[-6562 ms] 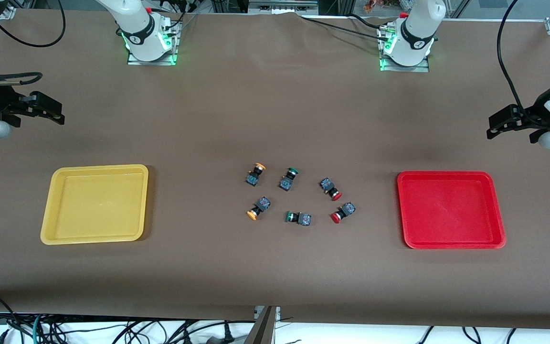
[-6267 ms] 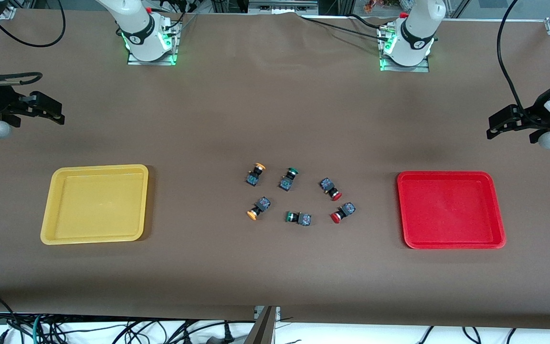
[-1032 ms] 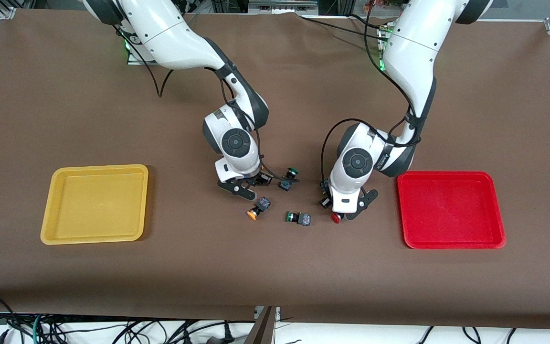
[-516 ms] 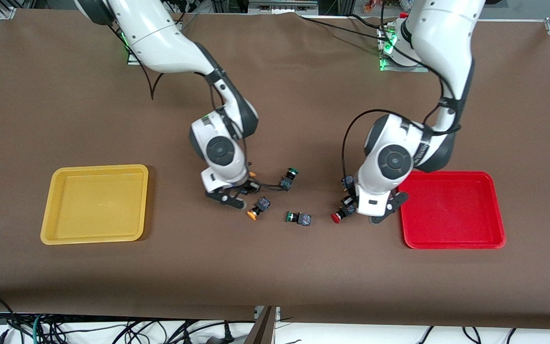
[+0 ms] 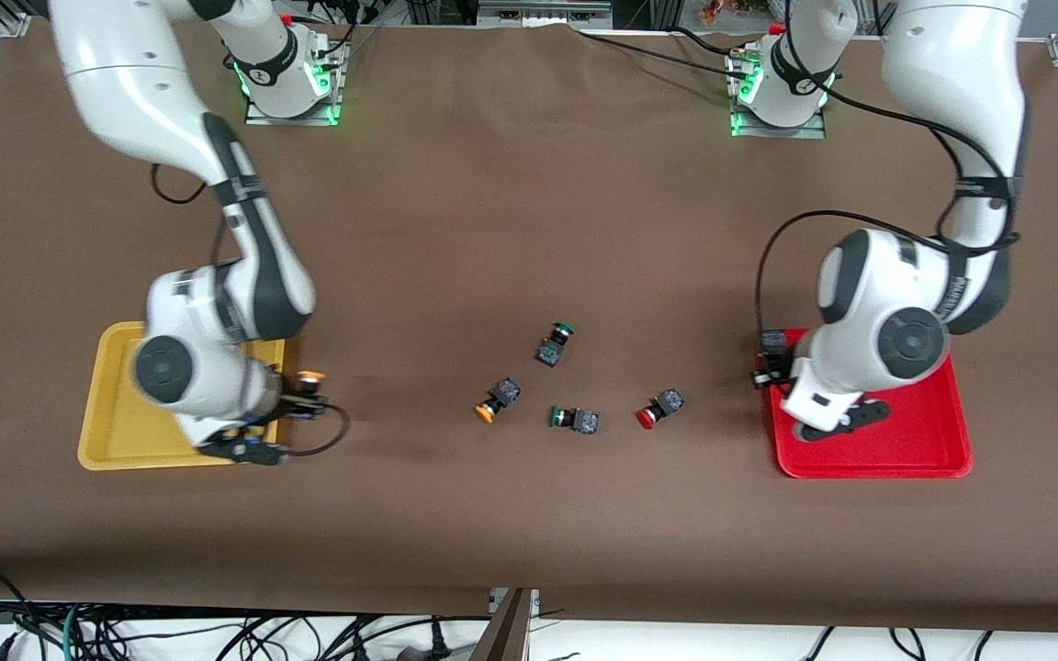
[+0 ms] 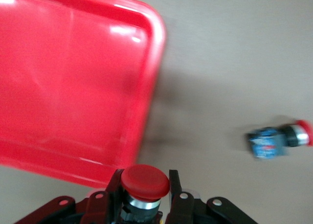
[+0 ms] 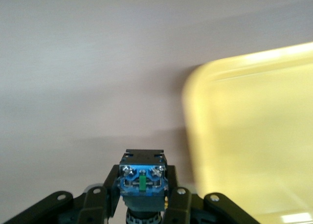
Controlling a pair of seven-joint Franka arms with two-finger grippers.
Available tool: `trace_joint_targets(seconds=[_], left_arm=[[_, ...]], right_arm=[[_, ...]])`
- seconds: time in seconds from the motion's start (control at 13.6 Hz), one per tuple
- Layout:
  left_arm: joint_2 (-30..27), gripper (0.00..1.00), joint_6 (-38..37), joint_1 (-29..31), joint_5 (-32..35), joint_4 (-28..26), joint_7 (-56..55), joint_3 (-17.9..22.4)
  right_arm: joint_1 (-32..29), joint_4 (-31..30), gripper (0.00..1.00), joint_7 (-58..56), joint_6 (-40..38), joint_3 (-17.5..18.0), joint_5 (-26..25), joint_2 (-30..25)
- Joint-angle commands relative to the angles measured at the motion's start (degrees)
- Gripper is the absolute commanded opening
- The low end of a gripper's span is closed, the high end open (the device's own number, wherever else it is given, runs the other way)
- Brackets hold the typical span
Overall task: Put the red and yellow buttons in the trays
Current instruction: 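Carry the red button to the red tray while the right gripper carries yellow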
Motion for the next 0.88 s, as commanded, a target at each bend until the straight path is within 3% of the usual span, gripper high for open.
trace_joint_targets(seconds=[0.0, 0.15, 0.37, 0.74, 0.81], left_arm=[[-2.30, 0.00, 0.70, 4.69, 1.45, -3.91, 11.63, -0.83], [-1.69, 0.00, 5.86, 7.07, 1.80, -7.15, 17.18, -0.66], [0.24, 0.00, 21.49, 9.18, 3.12, -15.07, 20.89, -0.66], [3.50, 0.00, 26.81, 10.50, 3.12, -14.91, 25.90, -0.75], [3.50, 0.30, 26.81, 10.50, 3.12, -14.82, 25.91, -0.75]], right_arm=[[-6.39, -0.47, 0.00, -8.18, -1.82, 0.27, -0.15, -0.83], [-10.70, -0.82, 0.00, -10.92, -1.82, 0.18, -0.15, -0.30], [-15.19, -1.08, 0.03, -15.75, -1.03, -0.70, -2.26, 1.19], [-17.13, -2.31, 0.03, -15.85, 1.51, -0.96, -2.17, 2.78], [-17.66, -2.75, 0.03, -16.20, 2.57, -0.96, -2.17, 3.13]])
